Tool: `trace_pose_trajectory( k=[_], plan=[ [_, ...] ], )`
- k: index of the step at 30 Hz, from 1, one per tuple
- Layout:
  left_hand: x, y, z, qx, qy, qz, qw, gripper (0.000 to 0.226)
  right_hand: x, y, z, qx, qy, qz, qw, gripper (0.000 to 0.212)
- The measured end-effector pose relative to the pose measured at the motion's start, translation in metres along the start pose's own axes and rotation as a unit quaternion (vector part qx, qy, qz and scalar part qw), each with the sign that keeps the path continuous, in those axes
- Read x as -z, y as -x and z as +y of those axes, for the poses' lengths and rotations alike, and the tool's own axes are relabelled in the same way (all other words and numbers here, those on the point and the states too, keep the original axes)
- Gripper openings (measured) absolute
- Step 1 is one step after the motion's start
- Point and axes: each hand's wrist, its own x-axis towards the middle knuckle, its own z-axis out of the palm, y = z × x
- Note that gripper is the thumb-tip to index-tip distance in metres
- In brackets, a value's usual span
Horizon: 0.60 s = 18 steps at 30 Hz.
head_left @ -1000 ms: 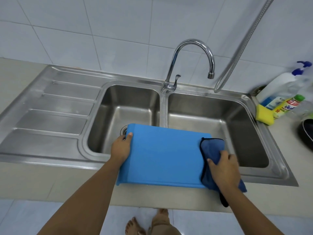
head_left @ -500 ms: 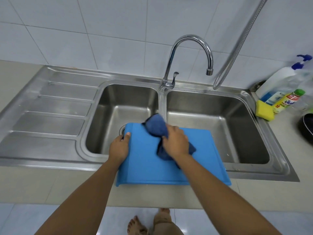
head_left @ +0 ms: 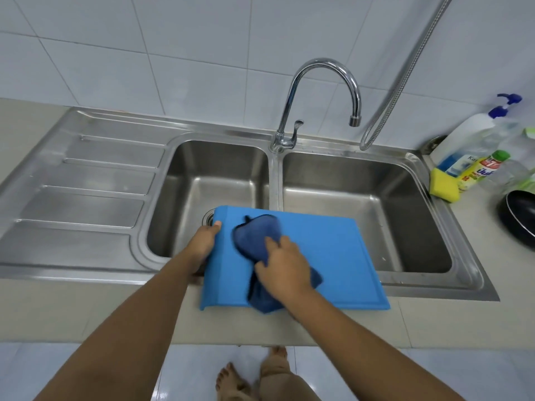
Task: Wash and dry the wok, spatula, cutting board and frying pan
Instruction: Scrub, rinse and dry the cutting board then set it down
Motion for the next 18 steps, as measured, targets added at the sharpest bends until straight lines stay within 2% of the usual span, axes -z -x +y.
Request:
trace_pose_trajectory(
  k=[2, 4, 8, 11, 15, 16, 18],
  plan=[
    [0.005, 0.004, 0.003, 0.016, 0.026, -0.038, 0.999, 0.047, -0.001, 0.023, -0.027, 0.099, 0.015, -0.025, 0.995, 0.053],
    [0.006, 0.007, 0.005, 0.002, -0.001, -0.037, 0.999, 0.047, -0.002, 0.037, -0.03, 0.168, 0.015, -0.041, 0.985, 0.044],
    [0.006, 0.004, 0.003, -0.035, -0.032, -0.002, 0.999, 0.051, 0.006, 0.035, 0.012, 0.227, -0.051, -0.093, 0.968, 0.05],
    [0.007, 0.001, -0.002, -0.032, -0.061, 0.024, 0.997, 0.051, 0.021, 0.017, 0.058, 0.202, -0.027, -0.12, 0.972, 0.058],
    [0.003, 0.011, 0.001, -0.036, -0.096, 0.048, 0.994, 0.047, 0.03, 0.006, 0.129, 0.088, -0.033, -0.087, 0.992, 0.091],
    [0.002, 0.012, 0.001, -0.039, -0.101, 0.054, 0.993, 0.048, 0.03, 0.006, 0.142, 0.054, -0.056, -0.06, 0.995, 0.093],
    [-0.001, 0.016, -0.001, -0.045, -0.11, 0.067, 0.991, 0.047, 0.028, 0.007, 0.147, -0.02, -0.102, -0.017, 0.994, 0.08]
  ],
)
